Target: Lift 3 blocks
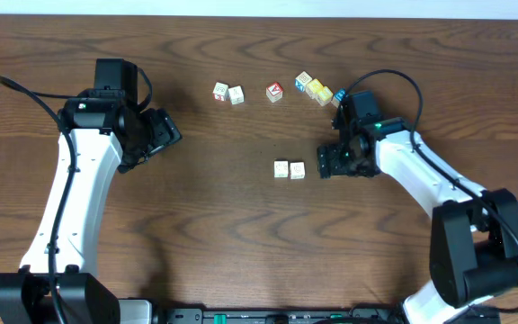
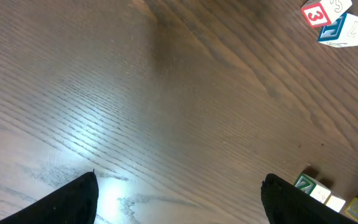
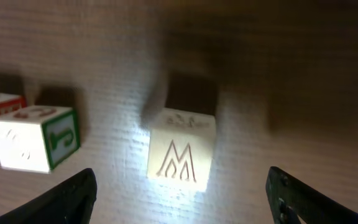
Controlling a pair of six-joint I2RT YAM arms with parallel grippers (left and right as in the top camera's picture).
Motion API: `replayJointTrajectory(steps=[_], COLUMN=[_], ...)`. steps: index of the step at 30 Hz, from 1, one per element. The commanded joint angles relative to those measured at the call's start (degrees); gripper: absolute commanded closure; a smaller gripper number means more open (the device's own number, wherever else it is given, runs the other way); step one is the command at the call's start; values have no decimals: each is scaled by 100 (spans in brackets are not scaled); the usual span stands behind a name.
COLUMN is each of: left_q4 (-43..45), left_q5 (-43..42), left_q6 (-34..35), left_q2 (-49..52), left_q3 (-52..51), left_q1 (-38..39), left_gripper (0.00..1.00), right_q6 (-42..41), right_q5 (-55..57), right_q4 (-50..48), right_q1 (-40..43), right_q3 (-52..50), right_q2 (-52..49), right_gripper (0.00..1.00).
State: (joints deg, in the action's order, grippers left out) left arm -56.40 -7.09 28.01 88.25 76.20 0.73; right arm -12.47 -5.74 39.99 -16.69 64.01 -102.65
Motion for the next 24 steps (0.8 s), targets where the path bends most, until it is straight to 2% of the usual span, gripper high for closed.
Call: replayJointTrajectory(steps=[1, 4, 12, 17, 22, 24], left_q4=[-11, -11, -11, -11, -11, -11], left_q5=[83, 83, 83, 83, 83, 83], left_q6=[-101, -101, -101, -101, -101, -101], left_q2=[-48, -48, -48, -48, -48, -48], left_q3=[-33, -33, -33, -33, -33, -33], left_q1=[-24, -24, -24, -24, -24, -24], left_gripper=[16, 16, 16, 16, 16, 16], right_q6=[-177, -332, -339, -337, -433, -557], right_q5=[179, 232, 227, 225, 227, 225], right_q4=[-92, -197, -385, -380, -337, -308], right_q1=[-136, -168, -190, -280, -503, -553], right_q3=[0, 0, 2, 2, 7, 7], right_q2=[-306, -420, -420, -417, -417, -417], right_gripper=[17, 21, 50, 58, 59, 64])
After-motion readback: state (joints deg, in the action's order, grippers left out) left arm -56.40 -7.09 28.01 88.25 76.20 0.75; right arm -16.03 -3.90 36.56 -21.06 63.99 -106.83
